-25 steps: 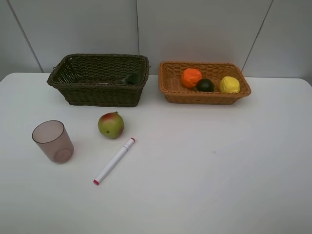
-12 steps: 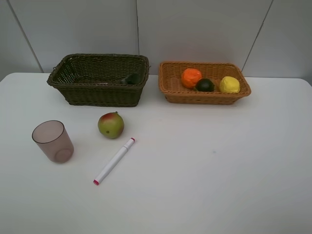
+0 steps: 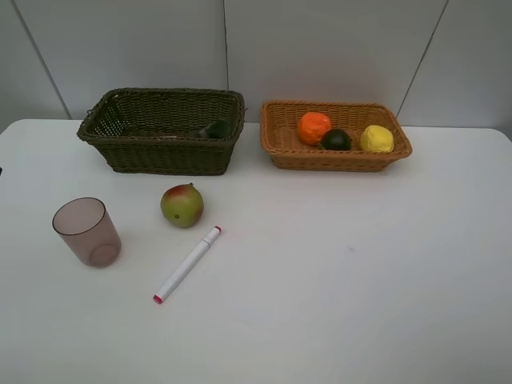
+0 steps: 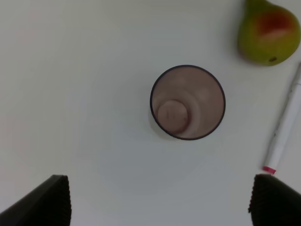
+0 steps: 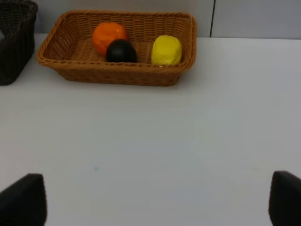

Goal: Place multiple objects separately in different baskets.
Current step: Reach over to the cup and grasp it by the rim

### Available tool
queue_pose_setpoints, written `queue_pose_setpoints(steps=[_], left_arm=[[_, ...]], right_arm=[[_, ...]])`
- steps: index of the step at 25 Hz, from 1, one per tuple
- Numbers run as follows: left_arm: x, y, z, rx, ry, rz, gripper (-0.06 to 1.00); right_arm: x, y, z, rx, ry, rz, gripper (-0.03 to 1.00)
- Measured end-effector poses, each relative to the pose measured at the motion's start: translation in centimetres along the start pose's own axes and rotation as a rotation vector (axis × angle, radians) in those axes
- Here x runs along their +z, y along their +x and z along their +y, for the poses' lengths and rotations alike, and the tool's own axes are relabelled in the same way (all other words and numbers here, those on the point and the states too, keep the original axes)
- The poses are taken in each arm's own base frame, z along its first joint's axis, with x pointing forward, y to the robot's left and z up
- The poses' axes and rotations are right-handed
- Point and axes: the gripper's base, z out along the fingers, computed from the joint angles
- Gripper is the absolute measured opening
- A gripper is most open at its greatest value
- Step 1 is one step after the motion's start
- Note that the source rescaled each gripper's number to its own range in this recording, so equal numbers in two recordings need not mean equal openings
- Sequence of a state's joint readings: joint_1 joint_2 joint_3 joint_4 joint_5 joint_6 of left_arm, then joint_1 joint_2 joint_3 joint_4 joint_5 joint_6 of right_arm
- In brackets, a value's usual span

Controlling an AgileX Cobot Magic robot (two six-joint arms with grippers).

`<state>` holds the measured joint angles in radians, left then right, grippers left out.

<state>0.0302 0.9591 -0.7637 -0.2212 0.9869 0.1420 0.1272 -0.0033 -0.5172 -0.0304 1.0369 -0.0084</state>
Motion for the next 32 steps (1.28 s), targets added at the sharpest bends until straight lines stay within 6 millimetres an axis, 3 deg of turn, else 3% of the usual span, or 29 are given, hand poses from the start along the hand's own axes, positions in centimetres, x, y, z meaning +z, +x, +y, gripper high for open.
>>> queue_pose_setpoints(steps=[15,21,32], left_arm=[[10.7,-3.0,2.4,0.061,-0.023,0.193,1.0],[13.4,-2.9,2.9,0.09,-0.017,0.252,1.0],[16.4,-2.3,3.0,0.092,-0.001,0.335,1.0]], right_arm=[[0.0,0.0,0.0,0.0,0.0,0.0,1.0],[0.0,0.0,0.0,0.0,0.0,0.0,1.0],[0.0,0.0,0.0,0.0,0.0,0.0,1.0]])
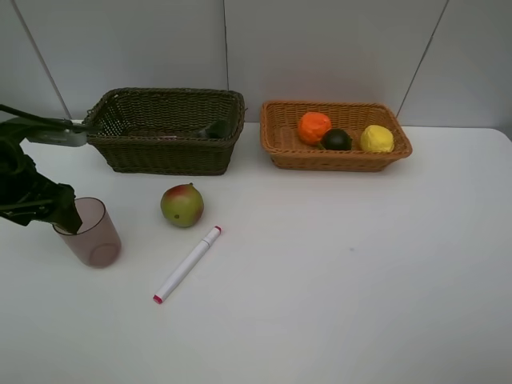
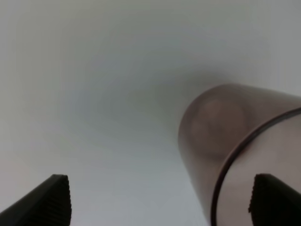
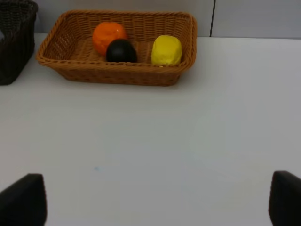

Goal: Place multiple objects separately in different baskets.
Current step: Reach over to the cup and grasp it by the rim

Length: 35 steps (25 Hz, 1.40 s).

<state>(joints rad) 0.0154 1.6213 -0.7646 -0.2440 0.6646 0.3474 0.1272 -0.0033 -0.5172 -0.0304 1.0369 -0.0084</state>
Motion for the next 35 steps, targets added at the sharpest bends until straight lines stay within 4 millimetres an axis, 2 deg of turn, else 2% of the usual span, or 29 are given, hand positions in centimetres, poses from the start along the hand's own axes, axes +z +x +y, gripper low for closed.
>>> queue_pose_setpoints(steps=[8,11,13,18,19,20,35], left_arm=[[1.8,-0.5,-0.5,0.021,-0.004,0.006,1.0],[2.0,-0.5,-0.5,0.02,-0.004,0.009,0.95],[2.0,-0.5,-0.4,0.011,-0.006,0.007,0.82],[2.1,-0.6,-0.4,-0.048,-0.009,-0.004,0.16],[2.1,-0.7,-0.4,-0.051,-0.01,-0.009,0.06],[2.1,-0.7,-0.4,-0.054,-0.013,-0.015,0.0],[2.1,-1.0,-0.4,-0.074,-0.01,-0.044,0.0]], right_arm=[[0.0,0.0,0.0,0.0,0.0,0.0,1.0],[0.0,0.0,0.0,0.0,0.0,0.0,1.0],[0.0,0.0,0.0,0.0,0.0,0.0,1.0],[0.0,0.0,0.0,0.0,0.0,0.0,1.0],[0.0,0.0,0.0,0.0,0.0,0.0,1.0],[0.0,0.0,0.0,0.0,0.0,0.0,1.0],[0.0,0.0,0.0,0.0,-0.001,0.0,1.0]])
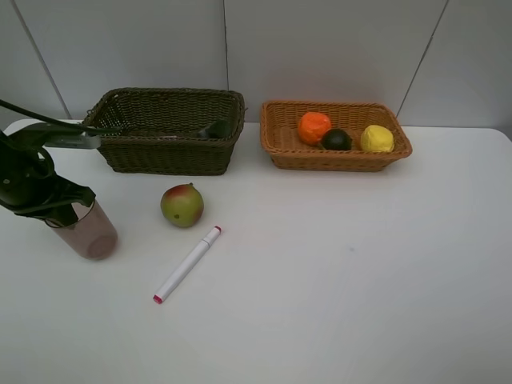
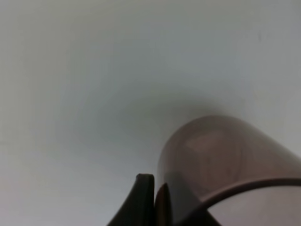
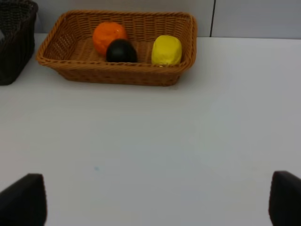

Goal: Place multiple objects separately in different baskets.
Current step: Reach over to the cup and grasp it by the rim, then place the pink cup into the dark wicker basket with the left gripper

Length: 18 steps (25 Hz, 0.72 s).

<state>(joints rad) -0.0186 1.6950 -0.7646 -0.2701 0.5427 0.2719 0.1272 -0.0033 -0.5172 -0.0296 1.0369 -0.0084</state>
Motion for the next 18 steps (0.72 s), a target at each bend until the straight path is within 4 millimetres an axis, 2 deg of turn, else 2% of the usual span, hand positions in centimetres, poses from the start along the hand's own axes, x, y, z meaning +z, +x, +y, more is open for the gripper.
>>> queue_pose_setpoints(steps=[8,14,18], left_arm=[[-0.4,-0.1,-0.2,0.003,0.019,0.045,0.0],[-3.3,-2.3,-0.9,0.043,0.07,0.148,0.0],[-5.9,-4.5,-1.2,0.078,0.079,0.143,0.0]], right_arm=[[0.0,0.0,0.0,0.0,0.0,0.0,1.0],[0.0,0.0,0.0,0.0,0.0,0.0,1.0],[0.0,0.0,0.0,0.0,0.0,0.0,1.0]])
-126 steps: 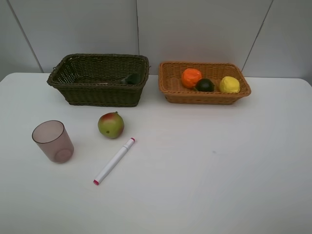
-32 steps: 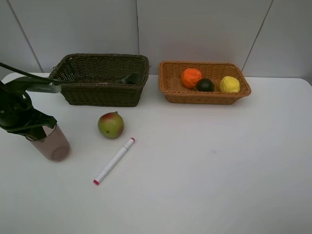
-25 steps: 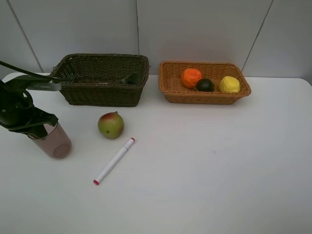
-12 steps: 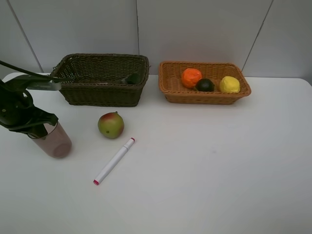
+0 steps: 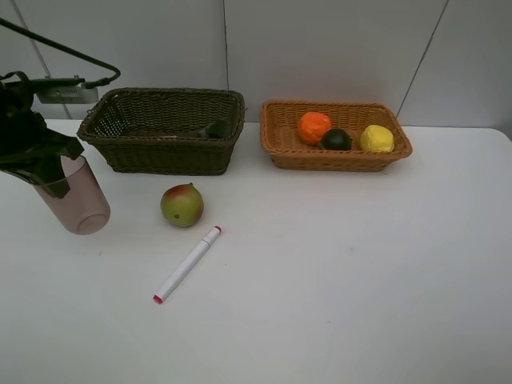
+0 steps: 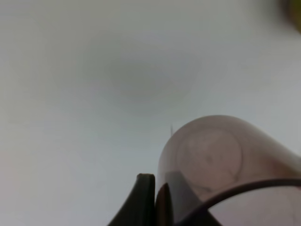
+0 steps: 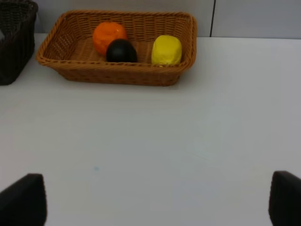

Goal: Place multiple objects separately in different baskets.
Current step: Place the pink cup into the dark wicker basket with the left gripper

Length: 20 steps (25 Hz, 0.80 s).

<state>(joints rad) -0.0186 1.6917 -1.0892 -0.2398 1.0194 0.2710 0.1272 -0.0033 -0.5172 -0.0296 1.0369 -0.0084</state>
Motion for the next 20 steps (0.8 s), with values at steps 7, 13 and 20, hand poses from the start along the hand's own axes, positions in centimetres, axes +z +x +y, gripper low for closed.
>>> queue_pose_setpoints(steps=[7,13,20], left_arm=[[-5.5,-3.5,-0.4,0.063,-0.05,-0.145,0.0],[-9.4,-6.6,-0.7,0.114,-0.091,-0.338,0.0],[-6.9,-9.9,0.5,0.157,-0.129,-0.414,0.0]], right_arm=[[0.0,0.0,0.0,0.0,0.0,0.0,1.0],[0.0,0.0,0.0,-0.001,0.001,0.0,1.0],[0.0,0.0,0.0,-0.001,0.001,0.0,1.0]])
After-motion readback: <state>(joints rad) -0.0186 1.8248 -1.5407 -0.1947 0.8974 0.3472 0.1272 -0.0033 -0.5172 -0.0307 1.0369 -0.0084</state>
